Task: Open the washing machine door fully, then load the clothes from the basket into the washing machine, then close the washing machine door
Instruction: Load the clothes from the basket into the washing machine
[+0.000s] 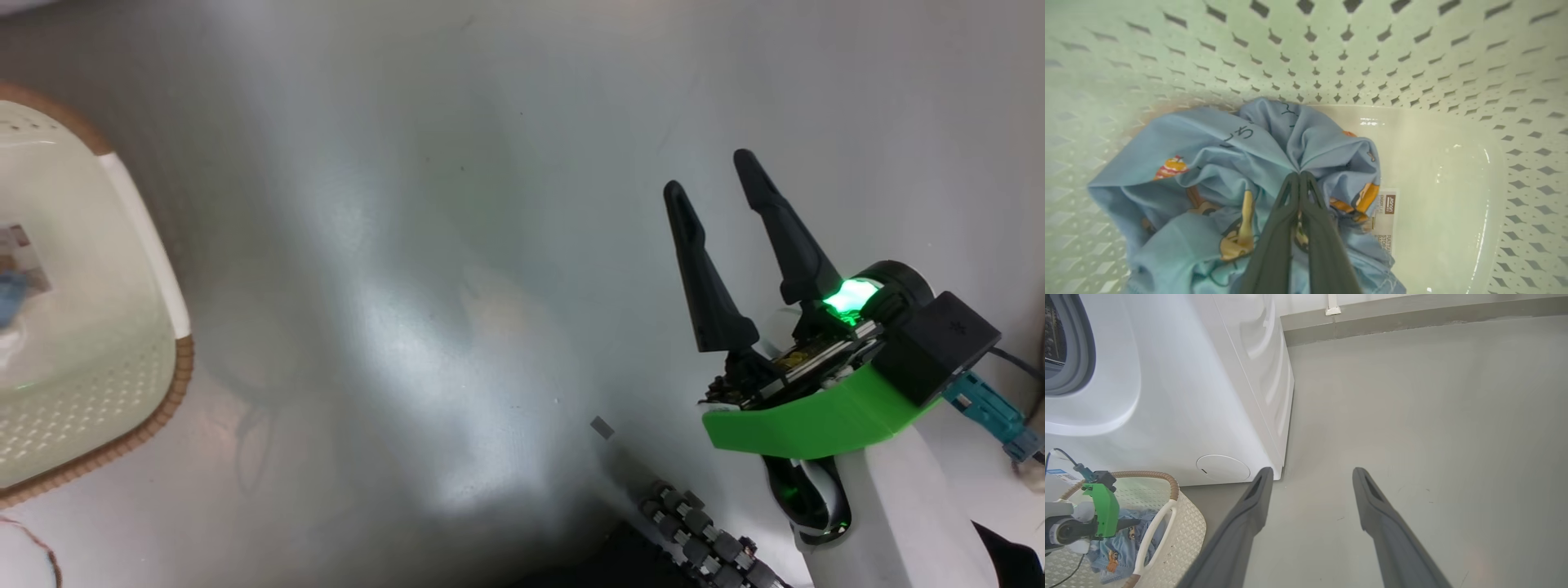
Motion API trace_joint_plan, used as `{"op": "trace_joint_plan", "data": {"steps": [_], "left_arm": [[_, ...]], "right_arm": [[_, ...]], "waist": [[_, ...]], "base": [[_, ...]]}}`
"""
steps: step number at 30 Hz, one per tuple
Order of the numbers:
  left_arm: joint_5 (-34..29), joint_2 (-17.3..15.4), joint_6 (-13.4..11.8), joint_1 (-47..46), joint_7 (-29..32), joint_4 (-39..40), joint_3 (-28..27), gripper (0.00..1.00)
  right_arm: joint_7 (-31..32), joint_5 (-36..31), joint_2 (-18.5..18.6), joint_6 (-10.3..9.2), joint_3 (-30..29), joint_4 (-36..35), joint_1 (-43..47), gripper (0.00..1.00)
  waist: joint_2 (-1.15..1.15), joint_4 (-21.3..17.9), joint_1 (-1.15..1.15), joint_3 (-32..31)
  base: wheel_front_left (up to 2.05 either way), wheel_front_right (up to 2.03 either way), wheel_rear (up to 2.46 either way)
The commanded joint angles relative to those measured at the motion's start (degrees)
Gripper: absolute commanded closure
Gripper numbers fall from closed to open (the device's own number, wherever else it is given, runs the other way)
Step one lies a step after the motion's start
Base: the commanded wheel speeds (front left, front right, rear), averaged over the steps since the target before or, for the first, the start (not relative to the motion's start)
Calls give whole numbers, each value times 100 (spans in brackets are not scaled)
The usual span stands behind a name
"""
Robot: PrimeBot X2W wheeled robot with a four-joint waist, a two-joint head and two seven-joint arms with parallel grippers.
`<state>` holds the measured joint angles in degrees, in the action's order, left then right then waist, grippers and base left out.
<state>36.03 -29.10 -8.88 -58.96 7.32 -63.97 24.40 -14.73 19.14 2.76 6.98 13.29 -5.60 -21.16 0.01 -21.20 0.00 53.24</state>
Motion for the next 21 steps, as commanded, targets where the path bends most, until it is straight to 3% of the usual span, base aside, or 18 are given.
{"op": "trace_joint_plan", "data": {"steps": [1, 11, 21], "left_arm": [[62, -212, -44, 209, -126, 97, -118, 100], [212, 184, -33, 739, -1226, 505, -219, 100], [298, 600, -104, 1575, -2141, 1222, -337, 100]], "right_arm": [[-27, -81, 29, 51, 44, -124, 165, 0], [-27, -225, 177, 51, -219, -131, 330, 0], [-27, -375, 366, 51, -435, -11, 708, 0]], "waist": [[-1, 104, 0, -111], [-1, 560, 0, -680], [-1, 1080, 0, -1671]], "base": [[0, 0, 0], [0, 0, 0], [0, 0, 0]]}}
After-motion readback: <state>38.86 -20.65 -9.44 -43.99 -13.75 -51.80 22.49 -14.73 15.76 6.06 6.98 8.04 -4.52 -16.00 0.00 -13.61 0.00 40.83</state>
